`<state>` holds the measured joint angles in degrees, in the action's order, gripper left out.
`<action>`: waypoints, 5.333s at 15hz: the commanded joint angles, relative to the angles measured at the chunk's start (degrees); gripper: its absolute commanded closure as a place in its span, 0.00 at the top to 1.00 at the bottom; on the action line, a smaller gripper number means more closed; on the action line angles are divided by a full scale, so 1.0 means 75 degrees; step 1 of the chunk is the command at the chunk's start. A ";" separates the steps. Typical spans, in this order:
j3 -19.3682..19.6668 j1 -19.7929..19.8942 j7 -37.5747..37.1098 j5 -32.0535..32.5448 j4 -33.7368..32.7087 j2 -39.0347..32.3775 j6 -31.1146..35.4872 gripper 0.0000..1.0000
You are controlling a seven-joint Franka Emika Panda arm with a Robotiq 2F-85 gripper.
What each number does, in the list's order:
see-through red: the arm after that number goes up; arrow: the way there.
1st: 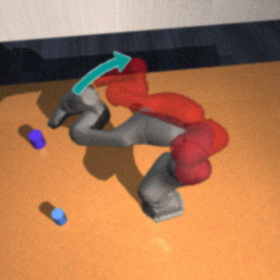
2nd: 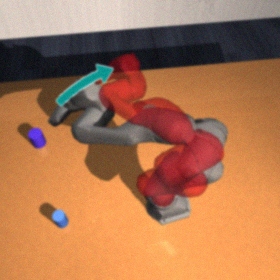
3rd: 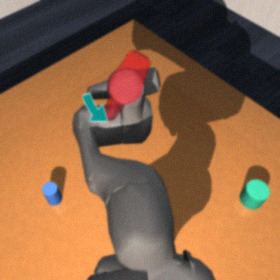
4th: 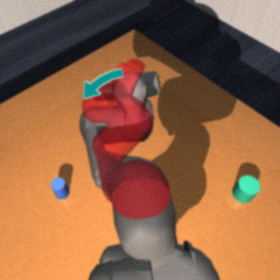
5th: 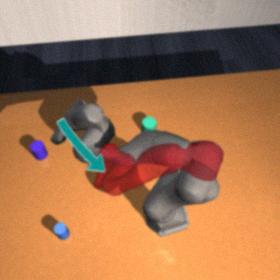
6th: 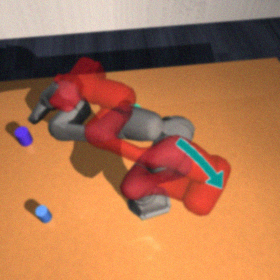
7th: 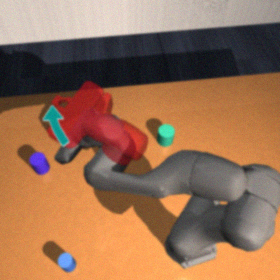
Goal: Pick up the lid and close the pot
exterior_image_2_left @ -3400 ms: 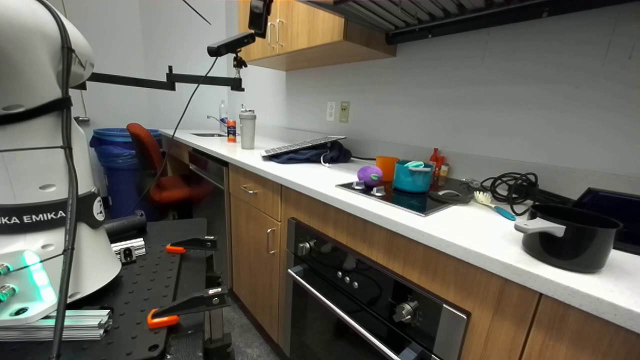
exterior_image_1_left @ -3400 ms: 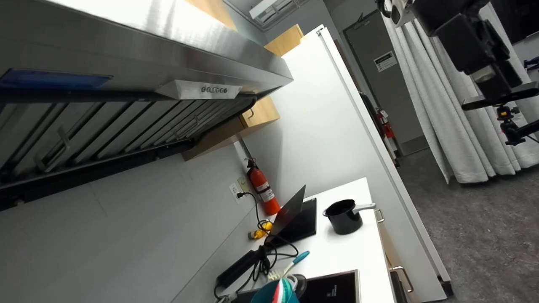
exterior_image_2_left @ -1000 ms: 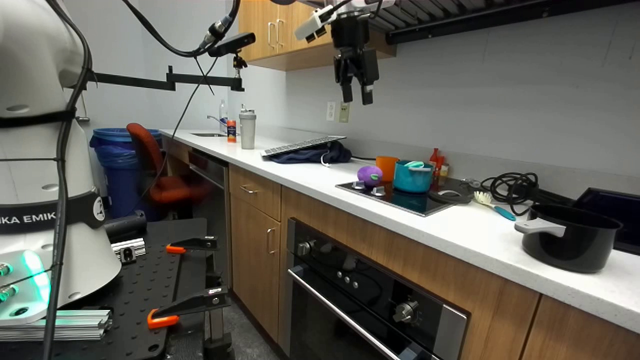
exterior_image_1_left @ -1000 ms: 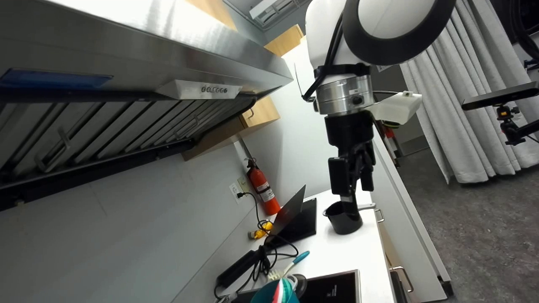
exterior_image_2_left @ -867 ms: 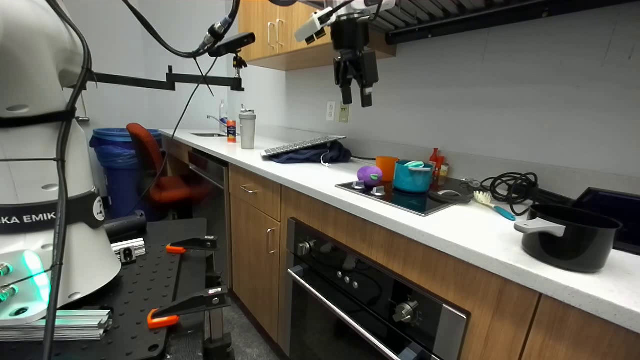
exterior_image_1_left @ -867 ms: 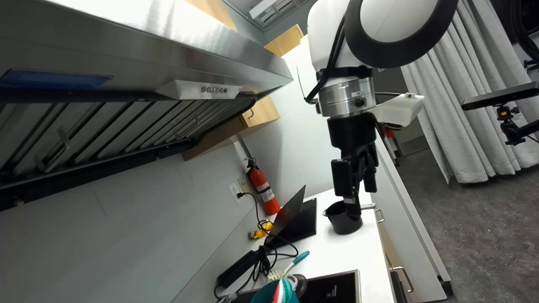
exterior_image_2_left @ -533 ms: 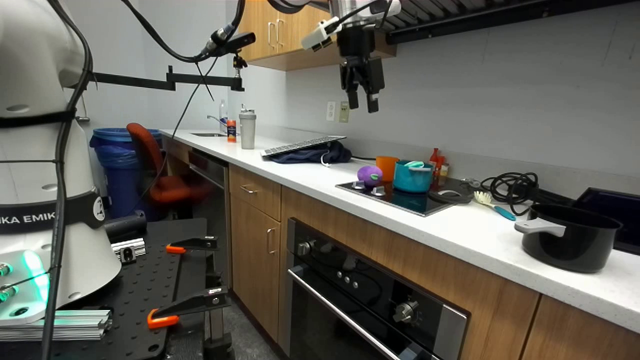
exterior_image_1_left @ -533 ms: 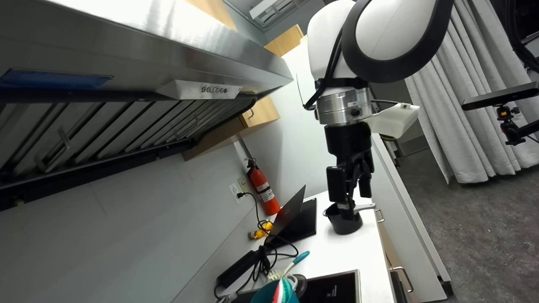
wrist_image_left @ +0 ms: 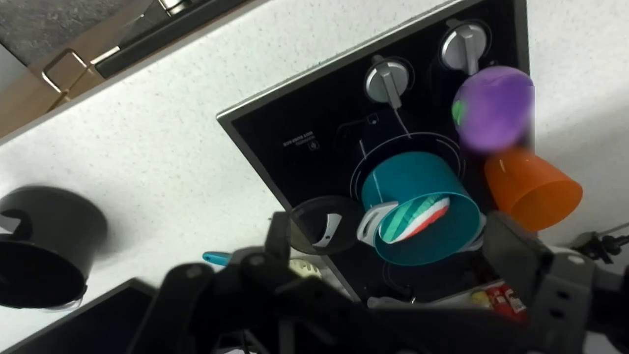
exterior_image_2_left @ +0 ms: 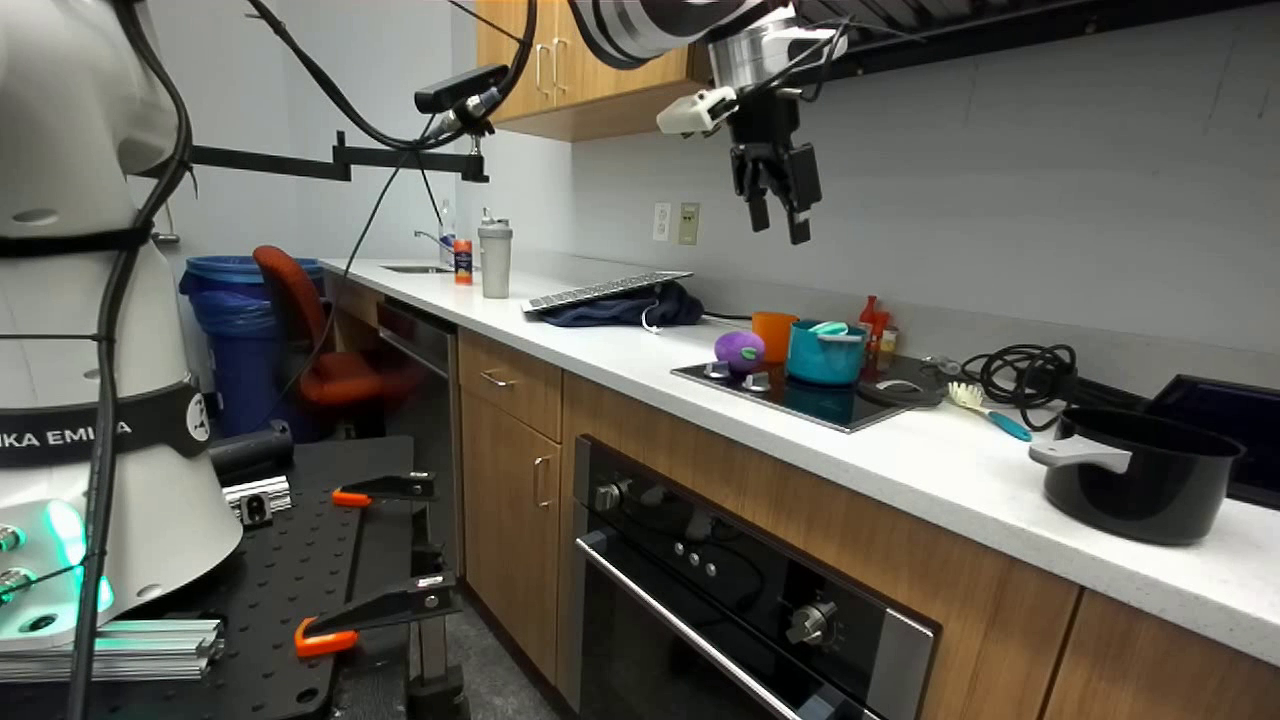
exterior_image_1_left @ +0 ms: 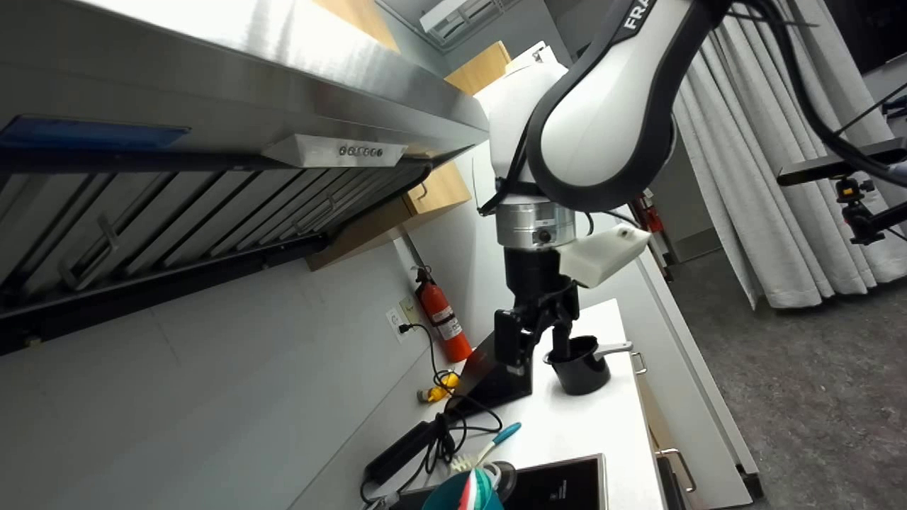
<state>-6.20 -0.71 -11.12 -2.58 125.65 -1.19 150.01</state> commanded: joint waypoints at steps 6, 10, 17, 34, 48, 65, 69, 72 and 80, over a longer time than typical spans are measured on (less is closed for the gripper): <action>0.0510 -0.0241 -0.0614 0.0335 -0.2268 -0.1891 0.0356 1.00; 0.0735 -0.0329 -0.0689 0.0315 -0.3062 -0.2538 0.0292 1.00; 0.1041 -0.0514 -0.0790 0.0255 -0.4036 -0.3595 0.0144 1.00; 0.1435 -0.0848 -0.0765 0.0316 -0.5559 -0.5249 -0.0277 1.00; 0.1550 -0.0782 -0.0602 0.0400 -0.7075 -0.6428 -0.1480 1.00; 0.1593 -0.1095 -0.0716 0.0745 -0.8854 -0.7658 -0.1960 0.78; 0.1625 -0.1172 -0.1136 0.0666 -0.9036 -0.7722 -0.2166 0.87; 0.1596 -0.1168 -0.1484 0.0581 -0.9111 -0.7779 -0.2214 1.00; 0.1634 -0.1209 -0.2336 0.0512 -0.9296 -0.8003 -0.1868 1.00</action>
<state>5.16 -8.72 -25.48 1.80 59.92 -58.22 136.15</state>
